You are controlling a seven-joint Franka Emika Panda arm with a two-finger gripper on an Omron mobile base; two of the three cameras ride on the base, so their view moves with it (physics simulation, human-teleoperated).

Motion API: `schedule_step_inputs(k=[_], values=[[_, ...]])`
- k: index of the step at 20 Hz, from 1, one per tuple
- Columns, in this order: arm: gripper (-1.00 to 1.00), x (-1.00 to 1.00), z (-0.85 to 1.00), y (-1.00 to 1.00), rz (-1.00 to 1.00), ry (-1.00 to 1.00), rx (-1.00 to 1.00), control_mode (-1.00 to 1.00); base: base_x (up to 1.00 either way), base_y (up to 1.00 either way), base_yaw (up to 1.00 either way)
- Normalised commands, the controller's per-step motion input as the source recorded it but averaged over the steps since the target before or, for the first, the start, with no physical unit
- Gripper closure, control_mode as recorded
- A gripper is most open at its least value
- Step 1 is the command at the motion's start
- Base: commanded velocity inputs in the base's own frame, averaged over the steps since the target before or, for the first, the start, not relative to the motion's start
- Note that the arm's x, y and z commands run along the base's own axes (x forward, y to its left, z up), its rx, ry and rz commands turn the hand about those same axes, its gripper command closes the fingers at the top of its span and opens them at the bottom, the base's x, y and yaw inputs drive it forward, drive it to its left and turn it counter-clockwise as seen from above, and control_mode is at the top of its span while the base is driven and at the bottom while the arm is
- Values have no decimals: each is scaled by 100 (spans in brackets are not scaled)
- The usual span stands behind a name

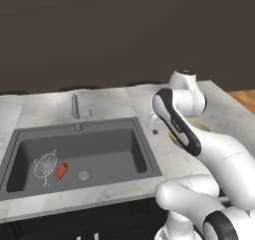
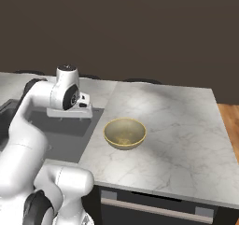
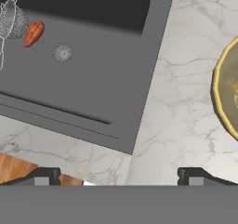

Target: Pick the strainer and bowl and place them in the sink. Then turn on the water.

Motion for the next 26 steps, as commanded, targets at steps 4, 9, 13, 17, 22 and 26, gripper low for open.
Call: schedule_step_inputs(k=[4, 9, 13, 17, 22, 26], values=[[-100, 0, 3, -68, -1, -1, 0, -100, 0, 0, 0], [-100, 0, 0, -73, -5, 0, 0, -100, 0, 0, 0], [-100, 0, 0, -69, -9, 0, 0, -100, 0, 0, 0], [-100, 0, 0, -65, -10, 0, 0, -100, 0, 0, 0], [-100, 0, 0, -58, -9, 0, 0, -100, 0, 0, 0], [-100, 0, 0, -51, -7, 0, 1, -100, 0, 0, 0]])
